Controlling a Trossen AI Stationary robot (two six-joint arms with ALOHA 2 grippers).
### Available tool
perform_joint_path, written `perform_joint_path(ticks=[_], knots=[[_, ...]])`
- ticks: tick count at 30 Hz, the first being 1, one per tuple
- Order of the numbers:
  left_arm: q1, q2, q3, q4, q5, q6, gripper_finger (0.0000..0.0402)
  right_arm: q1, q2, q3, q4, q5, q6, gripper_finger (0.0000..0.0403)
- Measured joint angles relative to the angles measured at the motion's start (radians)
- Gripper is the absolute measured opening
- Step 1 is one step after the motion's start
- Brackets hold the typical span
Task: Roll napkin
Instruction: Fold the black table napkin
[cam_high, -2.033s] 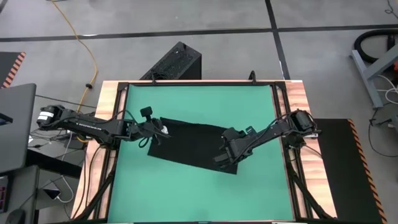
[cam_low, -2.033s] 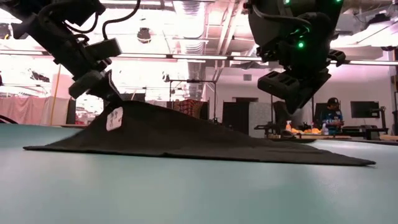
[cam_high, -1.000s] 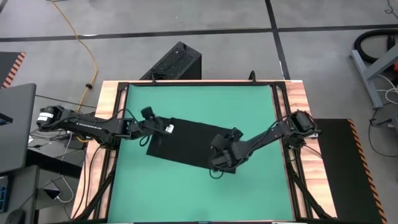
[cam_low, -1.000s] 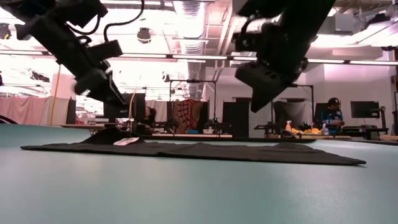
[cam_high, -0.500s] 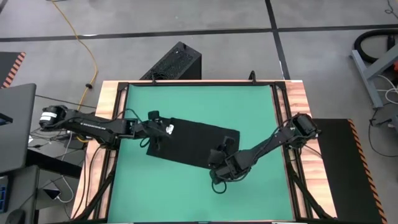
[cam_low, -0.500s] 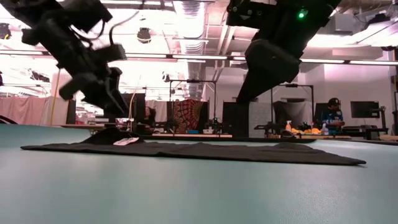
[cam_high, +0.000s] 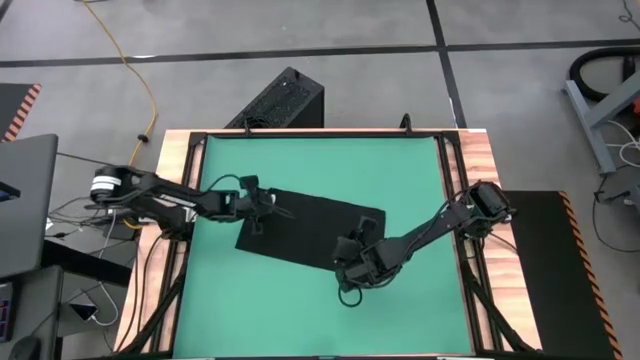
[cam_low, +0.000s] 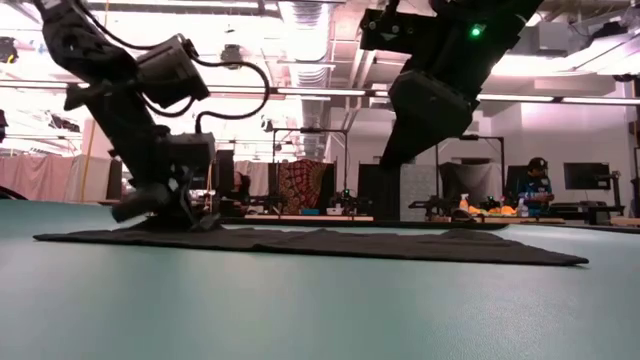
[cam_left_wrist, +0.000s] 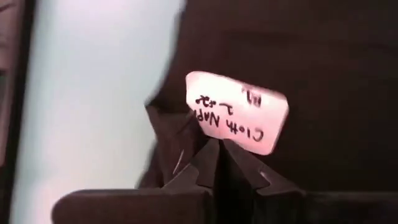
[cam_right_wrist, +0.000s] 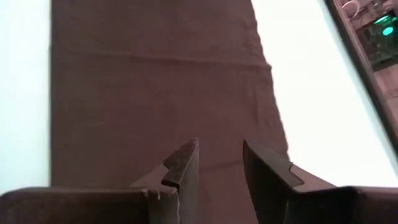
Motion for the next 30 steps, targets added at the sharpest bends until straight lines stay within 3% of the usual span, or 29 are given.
perform_joint_path(ticks=[5,15,27,30], knots=[[0.001,0.012,0.0,0.069,-0.135,-0.008,0.0003,0.0,0.0,0.0,-0.005,-0.002,0.031,0.0148],[0.001,-0.053,0.0,0.007,-0.258,-0.082,0.0003,0.001,0.0,0.0,-0.008,-0.002,0.034,0.0148],[0.001,-0.153,-0.001,-0.049,-0.233,-0.137,0.0003,0.009,0.0,0.0,0.01,-0.016,0.007,0.0148],[0.001,-0.21,-0.001,-0.061,-0.168,-0.125,0.0007,0.015,0.0,0.0,0.053,-0.039,-0.051,0.0148]])
